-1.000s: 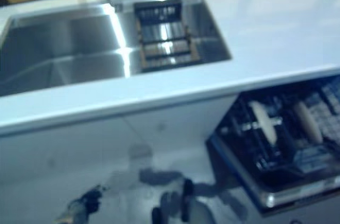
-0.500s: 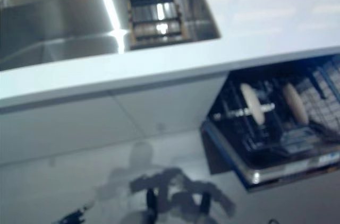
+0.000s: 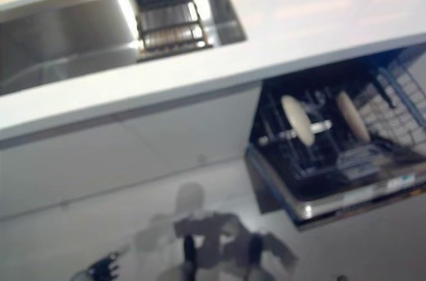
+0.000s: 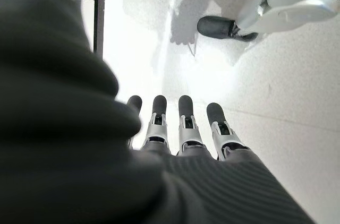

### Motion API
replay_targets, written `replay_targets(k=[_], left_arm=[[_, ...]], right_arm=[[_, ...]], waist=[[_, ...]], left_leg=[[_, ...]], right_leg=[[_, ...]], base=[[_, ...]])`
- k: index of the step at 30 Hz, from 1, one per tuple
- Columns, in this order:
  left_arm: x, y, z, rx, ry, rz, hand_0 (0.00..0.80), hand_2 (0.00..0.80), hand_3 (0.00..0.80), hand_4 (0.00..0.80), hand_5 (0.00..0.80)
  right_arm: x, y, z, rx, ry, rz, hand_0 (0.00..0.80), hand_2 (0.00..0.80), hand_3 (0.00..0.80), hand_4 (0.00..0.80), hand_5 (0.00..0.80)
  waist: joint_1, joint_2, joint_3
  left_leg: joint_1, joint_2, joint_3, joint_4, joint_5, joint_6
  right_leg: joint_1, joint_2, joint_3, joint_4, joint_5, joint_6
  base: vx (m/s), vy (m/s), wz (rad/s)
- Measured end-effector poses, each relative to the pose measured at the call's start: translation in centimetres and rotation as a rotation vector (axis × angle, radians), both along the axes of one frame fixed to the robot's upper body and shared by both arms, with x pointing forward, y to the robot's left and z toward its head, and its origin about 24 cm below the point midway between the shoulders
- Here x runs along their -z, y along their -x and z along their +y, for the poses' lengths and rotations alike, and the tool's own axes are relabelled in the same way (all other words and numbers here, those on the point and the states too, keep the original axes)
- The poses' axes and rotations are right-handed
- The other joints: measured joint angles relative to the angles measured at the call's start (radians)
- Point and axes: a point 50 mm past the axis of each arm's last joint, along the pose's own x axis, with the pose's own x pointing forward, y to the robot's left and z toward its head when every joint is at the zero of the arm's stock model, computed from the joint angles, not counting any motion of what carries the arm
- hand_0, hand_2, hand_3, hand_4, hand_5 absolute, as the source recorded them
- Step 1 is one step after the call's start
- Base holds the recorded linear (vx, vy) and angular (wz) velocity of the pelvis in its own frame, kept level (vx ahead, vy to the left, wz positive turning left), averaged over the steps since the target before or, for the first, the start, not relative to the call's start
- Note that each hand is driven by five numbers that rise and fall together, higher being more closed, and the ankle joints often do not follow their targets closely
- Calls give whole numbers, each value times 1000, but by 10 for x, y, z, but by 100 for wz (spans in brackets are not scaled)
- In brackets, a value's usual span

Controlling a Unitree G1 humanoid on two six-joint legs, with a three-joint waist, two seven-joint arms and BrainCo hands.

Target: Take plates into dishwasher

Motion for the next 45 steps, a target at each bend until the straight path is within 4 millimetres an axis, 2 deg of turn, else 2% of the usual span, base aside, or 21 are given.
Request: replay_targets(k=[3,8,10,13,15,19,22,25,30,34,37,45], left_arm=[[0,0,0,2,-4,-10,0,0,0,0,0],[2,-4,-9,42,6,-8,0,0,0,0,0],[6,-2,-16,39,24,1,0,0,0,0,0],[11,-1,-29,42,57,5,0,0,0,0,0],[15,6,-34,26,75,20,0,0,0,0,0],[18,10,-37,22,82,32,0,0,0,0,0],[22,19,-42,34,91,53,0,0,0,0,0],[26,26,-50,39,112,71,0,0,0,0,0],[31,33,-62,44,147,93,0,0,0,0,0],[34,44,-64,38,156,122,0,0,0,0,0],[36,51,-65,33,162,140,0,0,0,0,0],[37,55,-66,31,168,147,0,0,0,0,0]], right_arm=[[-11,-17,-11,78,0,-113,0,0,0,0,0],[-44,-60,-34,203,10,-375,0,0,0,0,0],[-55,-81,-33,266,-40,-506,0,0,0,0,0],[-66,-100,-30,364,-119,-671,0,0,0,0,0],[-67,-102,-30,433,-149,-741,0,0,0,0,0],[-72,-105,-35,529,-177,-867,0,0,0,0,0],[-75,-105,-38,525,-185,-930,0,0,0,0,0],[-79,-107,-41,500,-185,-964,0,0,0,0,0],[-91,-112,-48,437,-161,-1012,0,0,0,0,0],[-93,-118,-44,349,-144,-991,0,0,0,0,0],[-94,-121,-41,299,-134,-969,0,0,0,0,0],[-102,-123,-46,281,-101,-974,0,0,0,0,0]], waist=[[1,18,10],[0,58,29],[-1,79,39],[-1,118,51],[-2,131,53],[0,132,53],[-3,136,54],[-12,146,52],[-14,180,41],[-17,191,36],[-18,192,36],[-12,193,35]], left_leg=[[0,0,2,0,1,3],[1,-1,1,7,2,4],[1,-2,-1,17,2,5],[0,-5,-3,32,-2,11],[1,-10,-4,46,-7,18],[-1,-42,-10,70,-18,34],[-1,-66,-16,87,-21,36],[-1,-73,-29,105,-21,35],[-1,-70,-47,116,-22,33],[3,-64,-60,107,-22,33],[20,-59,-67,110,-15,42],[40,-65,-87,111,-11,36]], right_leg=[[-1,-4,0,0,2,2],[-1,-5,0,8,1,2],[-6,-7,0,30,-10,2],[-32,-18,-2,108,-53,3],[-61,-34,-2,191,-98,5],[-131,-90,0,373,-192,11],[-165,-128,0,475,-240,12],[-172,-143,-2,525,-262,7],[-171,-147,-17,558,-272,-4],[-158,-144,-51,553,-266,-14],[-138,-143,-68,550,-264,-21],[-99,-150,-86,542,-263,-19]], base=[[-37,-65,-1],[-9,-17,0],[0,0,0],[30,-6,8],[39,-24,11],[48,-3,14],[58,34,11],[33,27,12],[24,21,8],[35,25,-4],[38,34,-4],[-11,3,6]])
